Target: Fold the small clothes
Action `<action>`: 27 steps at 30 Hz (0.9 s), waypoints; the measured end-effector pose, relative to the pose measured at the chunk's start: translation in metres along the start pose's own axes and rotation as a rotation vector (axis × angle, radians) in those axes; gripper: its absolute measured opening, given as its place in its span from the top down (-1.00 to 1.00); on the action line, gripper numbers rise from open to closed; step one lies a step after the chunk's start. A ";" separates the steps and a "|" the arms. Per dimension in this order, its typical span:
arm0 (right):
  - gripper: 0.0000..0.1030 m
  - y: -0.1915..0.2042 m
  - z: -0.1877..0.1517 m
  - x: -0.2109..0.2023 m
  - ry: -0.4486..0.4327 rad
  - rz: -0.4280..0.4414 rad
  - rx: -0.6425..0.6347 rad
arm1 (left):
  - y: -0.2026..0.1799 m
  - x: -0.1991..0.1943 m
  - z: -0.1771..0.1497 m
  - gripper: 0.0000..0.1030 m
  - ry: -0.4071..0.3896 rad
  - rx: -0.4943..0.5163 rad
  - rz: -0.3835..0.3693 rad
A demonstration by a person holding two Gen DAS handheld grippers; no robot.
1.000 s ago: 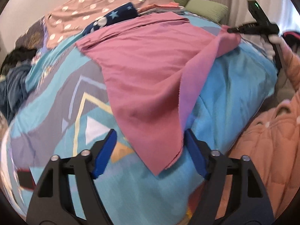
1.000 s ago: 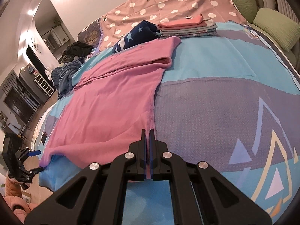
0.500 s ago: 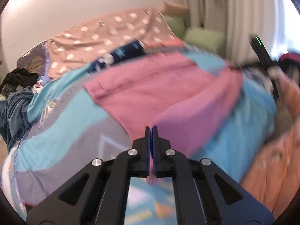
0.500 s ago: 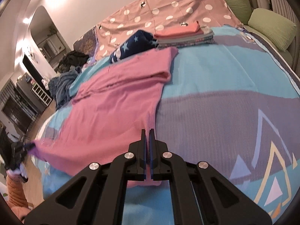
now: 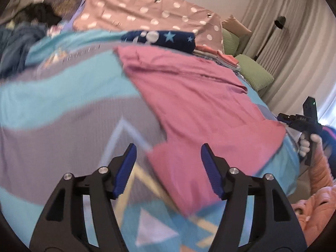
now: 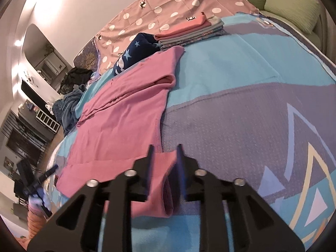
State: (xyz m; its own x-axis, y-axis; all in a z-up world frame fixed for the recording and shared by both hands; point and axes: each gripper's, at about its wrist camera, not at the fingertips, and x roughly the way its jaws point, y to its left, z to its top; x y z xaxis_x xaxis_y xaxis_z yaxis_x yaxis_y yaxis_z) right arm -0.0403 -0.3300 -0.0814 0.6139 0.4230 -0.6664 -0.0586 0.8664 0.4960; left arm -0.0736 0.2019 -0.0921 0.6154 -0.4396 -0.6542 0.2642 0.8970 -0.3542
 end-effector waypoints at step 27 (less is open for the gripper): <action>0.95 0.043 0.009 -0.072 -0.237 0.214 -0.068 | -0.042 -0.063 0.032 0.94 -0.269 -0.011 -0.078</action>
State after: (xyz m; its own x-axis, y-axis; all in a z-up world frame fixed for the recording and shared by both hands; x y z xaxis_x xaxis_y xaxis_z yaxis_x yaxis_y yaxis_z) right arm -0.0802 -0.3255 -0.0069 0.7477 0.5309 -0.3988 -0.2536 0.7835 0.5674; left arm -0.0997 0.1938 -0.0148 0.7692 -0.4778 -0.4243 0.3112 0.8600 -0.4043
